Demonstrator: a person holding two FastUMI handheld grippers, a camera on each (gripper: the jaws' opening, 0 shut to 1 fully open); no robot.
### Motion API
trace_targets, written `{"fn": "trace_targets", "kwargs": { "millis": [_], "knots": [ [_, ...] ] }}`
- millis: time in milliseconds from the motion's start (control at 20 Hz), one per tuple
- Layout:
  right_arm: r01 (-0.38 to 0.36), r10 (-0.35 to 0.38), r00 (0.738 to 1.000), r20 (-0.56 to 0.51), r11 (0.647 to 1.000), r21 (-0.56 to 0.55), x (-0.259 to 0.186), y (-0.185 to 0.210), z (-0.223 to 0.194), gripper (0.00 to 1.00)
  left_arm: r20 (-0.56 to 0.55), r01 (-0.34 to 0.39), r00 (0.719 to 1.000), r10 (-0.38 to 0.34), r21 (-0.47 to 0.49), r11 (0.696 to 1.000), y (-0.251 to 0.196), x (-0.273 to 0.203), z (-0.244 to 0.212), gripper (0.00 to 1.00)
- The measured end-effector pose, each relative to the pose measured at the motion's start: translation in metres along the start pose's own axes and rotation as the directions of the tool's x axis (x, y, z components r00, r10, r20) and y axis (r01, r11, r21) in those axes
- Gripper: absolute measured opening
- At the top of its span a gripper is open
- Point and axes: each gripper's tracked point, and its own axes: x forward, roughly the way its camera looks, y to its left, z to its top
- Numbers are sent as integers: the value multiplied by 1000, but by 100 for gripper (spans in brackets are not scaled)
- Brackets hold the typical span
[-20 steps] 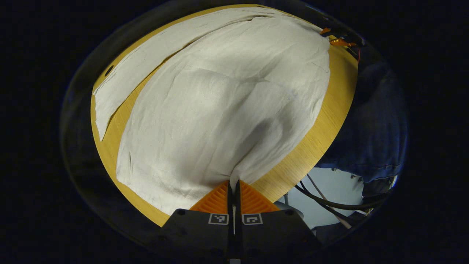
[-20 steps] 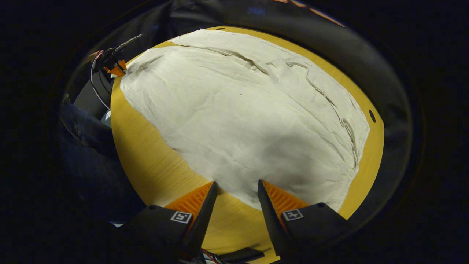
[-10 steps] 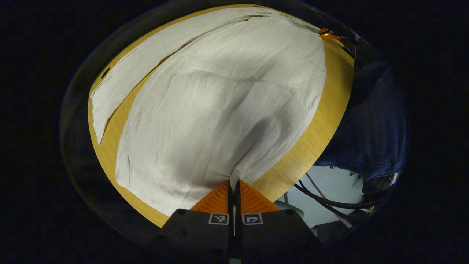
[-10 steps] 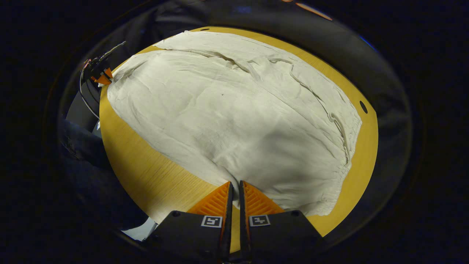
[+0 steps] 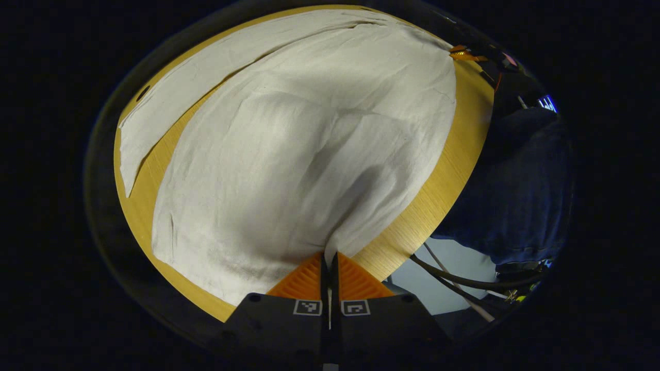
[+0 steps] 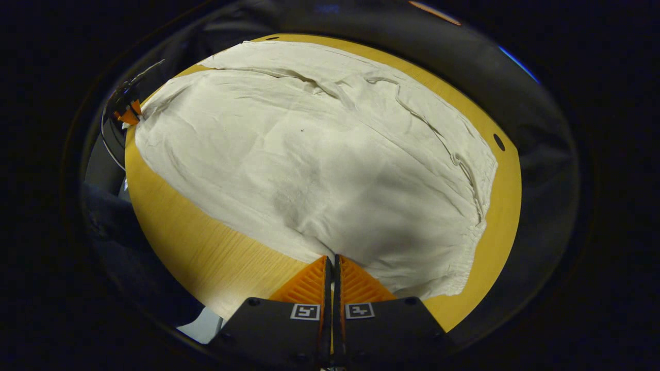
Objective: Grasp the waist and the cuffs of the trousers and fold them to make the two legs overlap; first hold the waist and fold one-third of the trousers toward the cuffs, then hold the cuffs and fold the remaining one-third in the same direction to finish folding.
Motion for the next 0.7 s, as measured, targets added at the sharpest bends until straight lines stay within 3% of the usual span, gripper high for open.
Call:
{"fn": "trace_targets", "kwargs": {
  "millis": [350, 500, 550, 700],
  "knots": [
    [135, -140, 986, 92, 989, 65, -43, -7, 39, 4, 92, -183, 980, 175, 83, 980, 83, -66, 71, 0],
    [179, -187, 973, 133, 982, 67, -59, -16, 65, 4, 154, -269, 956, 250, 114, 956, 125, -107, 119, 0],
    [187, -195, 970, 143, 980, 68, -63, -17, 74, 0, 170, -301, 946, 278, 127, 945, 139, -118, 112, 0],
    [195, -201, 967, 159, 979, 50, -75, -27, 95, 4, 219, -396, 907, 359, 157, 905, 174, -145, 149, 0]
  ]
}}
